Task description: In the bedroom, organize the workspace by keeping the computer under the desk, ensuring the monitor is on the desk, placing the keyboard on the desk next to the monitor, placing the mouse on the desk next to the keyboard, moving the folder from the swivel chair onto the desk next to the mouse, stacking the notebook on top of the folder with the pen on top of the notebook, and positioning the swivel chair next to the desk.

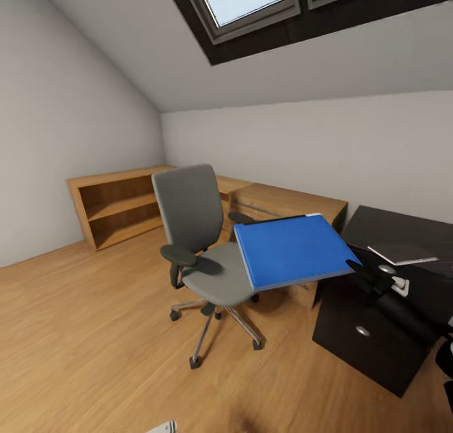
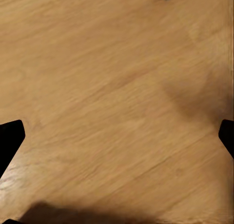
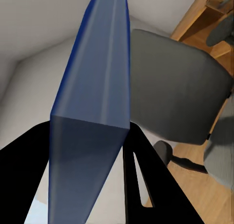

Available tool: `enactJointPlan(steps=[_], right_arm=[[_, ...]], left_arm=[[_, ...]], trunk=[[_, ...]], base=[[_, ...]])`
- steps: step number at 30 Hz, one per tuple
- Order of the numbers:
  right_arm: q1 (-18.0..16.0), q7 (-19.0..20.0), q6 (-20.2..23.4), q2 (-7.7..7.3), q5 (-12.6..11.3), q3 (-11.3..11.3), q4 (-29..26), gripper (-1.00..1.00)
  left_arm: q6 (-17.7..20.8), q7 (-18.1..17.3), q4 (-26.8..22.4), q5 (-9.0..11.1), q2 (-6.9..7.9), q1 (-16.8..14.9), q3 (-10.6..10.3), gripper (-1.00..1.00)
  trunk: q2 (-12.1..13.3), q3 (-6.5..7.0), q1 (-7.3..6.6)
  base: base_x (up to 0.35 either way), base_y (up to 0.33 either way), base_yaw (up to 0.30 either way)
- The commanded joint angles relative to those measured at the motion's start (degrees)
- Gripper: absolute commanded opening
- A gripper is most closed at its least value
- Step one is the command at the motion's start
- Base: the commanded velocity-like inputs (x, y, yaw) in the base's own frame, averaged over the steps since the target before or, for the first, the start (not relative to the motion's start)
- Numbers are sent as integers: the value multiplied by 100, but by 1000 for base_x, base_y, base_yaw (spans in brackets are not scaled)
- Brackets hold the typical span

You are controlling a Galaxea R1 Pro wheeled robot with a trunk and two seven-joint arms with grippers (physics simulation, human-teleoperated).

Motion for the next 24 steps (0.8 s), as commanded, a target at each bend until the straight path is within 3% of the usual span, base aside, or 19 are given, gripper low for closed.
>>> enactJointPlan(steps=[1,9,24], right_arm=[[-5,34,26,1,34,-7,3,-100],[-5,34,26,-2,41,-7,2,-100],[-5,34,34,26,114,0,-3,-100]], left_arm=[[20,42,-11,22,4,-2,-15,100],[20,42,-11,18,4,-4,-15,100],[0,42,-2,34,14,-5,1,100]], trunk=[[39,19,-27],[359,209,-203],[961,565,-532]], base=[[-334,-72,-236],[-241,-27,-236],[-13,-1,-220]])
